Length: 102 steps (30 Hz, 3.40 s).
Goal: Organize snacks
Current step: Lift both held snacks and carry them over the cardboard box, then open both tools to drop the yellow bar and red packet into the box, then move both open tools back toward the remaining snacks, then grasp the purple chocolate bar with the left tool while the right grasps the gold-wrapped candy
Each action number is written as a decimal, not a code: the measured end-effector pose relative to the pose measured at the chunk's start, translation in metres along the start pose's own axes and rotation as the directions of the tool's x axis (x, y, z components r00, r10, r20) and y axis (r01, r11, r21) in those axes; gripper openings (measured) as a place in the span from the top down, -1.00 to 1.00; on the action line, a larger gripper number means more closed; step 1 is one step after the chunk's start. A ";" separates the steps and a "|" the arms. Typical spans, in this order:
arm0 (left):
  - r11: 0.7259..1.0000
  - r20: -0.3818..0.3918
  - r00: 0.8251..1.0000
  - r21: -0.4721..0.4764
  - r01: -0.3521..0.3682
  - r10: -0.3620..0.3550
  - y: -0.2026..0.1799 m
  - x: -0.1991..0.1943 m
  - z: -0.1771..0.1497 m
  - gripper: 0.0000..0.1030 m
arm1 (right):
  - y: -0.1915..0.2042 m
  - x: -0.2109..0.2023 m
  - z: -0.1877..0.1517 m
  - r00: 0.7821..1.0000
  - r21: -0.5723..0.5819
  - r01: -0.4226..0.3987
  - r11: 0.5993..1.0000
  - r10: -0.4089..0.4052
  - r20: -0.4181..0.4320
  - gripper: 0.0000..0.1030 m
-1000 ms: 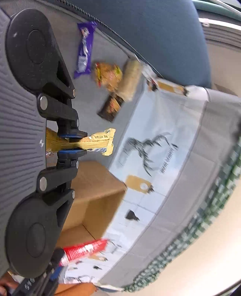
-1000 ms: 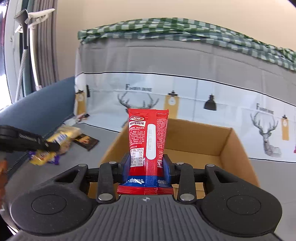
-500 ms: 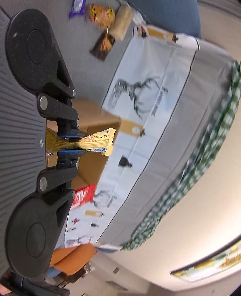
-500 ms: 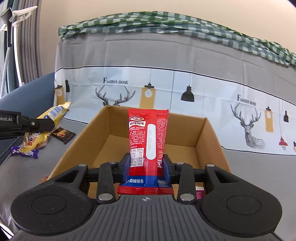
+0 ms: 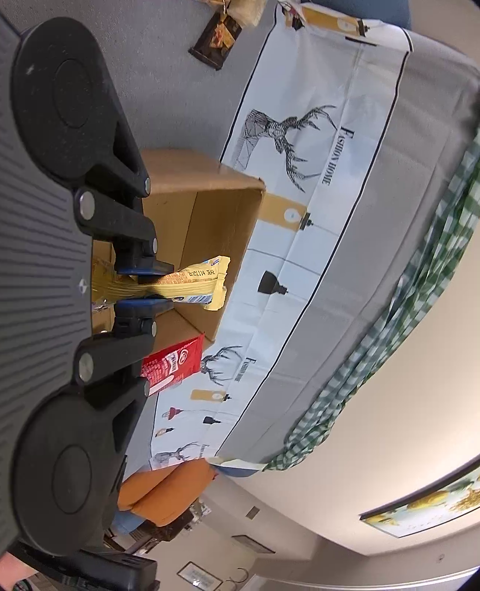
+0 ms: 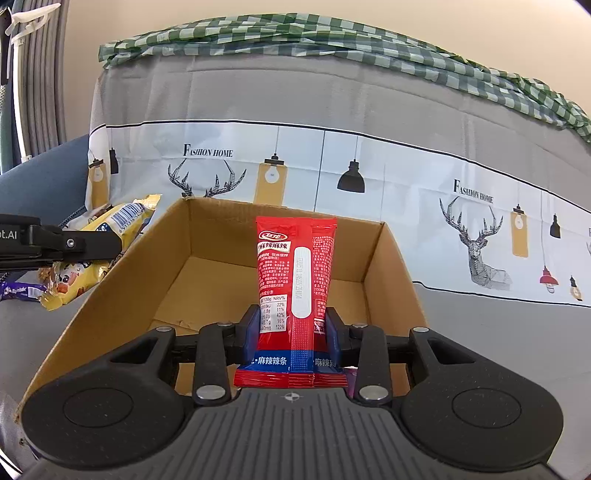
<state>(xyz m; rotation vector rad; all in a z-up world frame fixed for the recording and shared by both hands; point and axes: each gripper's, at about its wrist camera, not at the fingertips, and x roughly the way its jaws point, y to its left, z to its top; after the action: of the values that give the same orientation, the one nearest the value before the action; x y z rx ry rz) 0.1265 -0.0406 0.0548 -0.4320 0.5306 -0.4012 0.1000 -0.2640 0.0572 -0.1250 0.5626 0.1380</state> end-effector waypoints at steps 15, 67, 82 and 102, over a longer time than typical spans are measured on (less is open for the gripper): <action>1.000 -0.003 1.000 0.026 0.018 -0.018 -0.006 0.007 -0.003 0.76 | -0.006 0.000 -0.001 1.000 0.009 0.006 1.000 -0.006 -0.001 0.27; 0.936 -0.103 0.932 0.078 -0.342 0.349 0.126 -0.072 0.032 0.62 | 0.097 -0.014 0.018 0.982 0.141 -0.170 0.975 0.156 0.105 0.53; 0.839 -0.248 0.802 0.184 -0.511 0.543 0.216 -0.034 0.040 -0.21 | 0.221 0.023 0.009 0.925 -0.100 -0.377 0.921 0.369 -0.089 0.46; 0.874 -0.425 0.768 0.153 -0.461 0.480 0.221 -0.023 0.020 0.52 | 0.266 0.090 -0.034 0.905 -0.192 -0.295 0.936 0.210 -0.369 0.58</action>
<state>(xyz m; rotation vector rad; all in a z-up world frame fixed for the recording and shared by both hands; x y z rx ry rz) 0.1753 0.1609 -0.0288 -0.1460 1.0601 -0.0137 0.1143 0.0013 -0.0409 -0.3201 0.9116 0.4486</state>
